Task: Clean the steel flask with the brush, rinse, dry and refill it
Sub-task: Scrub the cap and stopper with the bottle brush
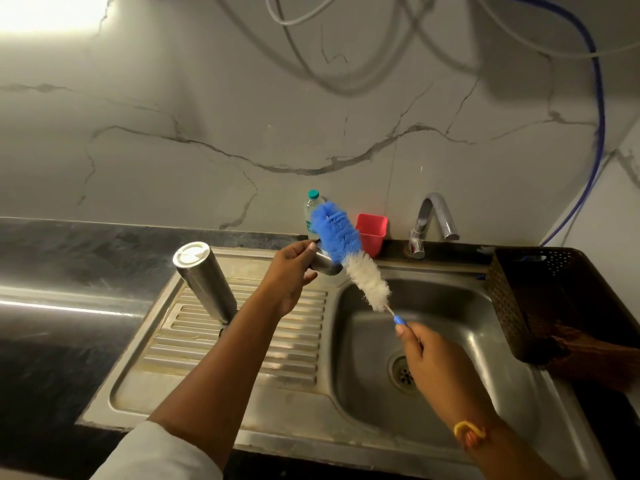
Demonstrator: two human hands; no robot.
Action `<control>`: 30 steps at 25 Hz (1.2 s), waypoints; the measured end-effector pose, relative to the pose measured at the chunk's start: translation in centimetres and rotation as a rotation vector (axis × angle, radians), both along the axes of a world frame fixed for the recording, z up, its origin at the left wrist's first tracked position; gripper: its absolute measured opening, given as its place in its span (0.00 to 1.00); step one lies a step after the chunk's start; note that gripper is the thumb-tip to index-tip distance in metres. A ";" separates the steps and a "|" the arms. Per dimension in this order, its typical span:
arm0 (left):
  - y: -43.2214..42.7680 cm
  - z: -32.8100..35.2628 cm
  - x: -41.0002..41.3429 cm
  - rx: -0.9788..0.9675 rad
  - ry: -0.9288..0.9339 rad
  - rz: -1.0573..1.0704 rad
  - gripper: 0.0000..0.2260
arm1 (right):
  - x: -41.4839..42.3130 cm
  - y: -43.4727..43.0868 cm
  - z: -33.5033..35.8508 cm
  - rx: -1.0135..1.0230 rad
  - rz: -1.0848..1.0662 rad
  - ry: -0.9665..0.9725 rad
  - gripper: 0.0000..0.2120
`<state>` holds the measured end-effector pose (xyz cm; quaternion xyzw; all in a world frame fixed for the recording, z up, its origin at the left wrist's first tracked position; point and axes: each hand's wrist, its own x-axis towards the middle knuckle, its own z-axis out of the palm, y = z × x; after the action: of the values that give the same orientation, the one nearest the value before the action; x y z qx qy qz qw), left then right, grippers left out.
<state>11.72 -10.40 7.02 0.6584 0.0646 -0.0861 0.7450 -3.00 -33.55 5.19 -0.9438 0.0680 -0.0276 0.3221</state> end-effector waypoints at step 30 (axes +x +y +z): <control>-3.4 1.4 -2.3 -1.120 0.247 0.268 0.16 | -0.4 1.6 -0.4 0.132 -0.060 -0.048 0.17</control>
<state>9.45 -13.79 8.44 0.1357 0.1783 -0.0881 0.9706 -3.38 -31.94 4.84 -0.9172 0.0902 -0.0551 0.3843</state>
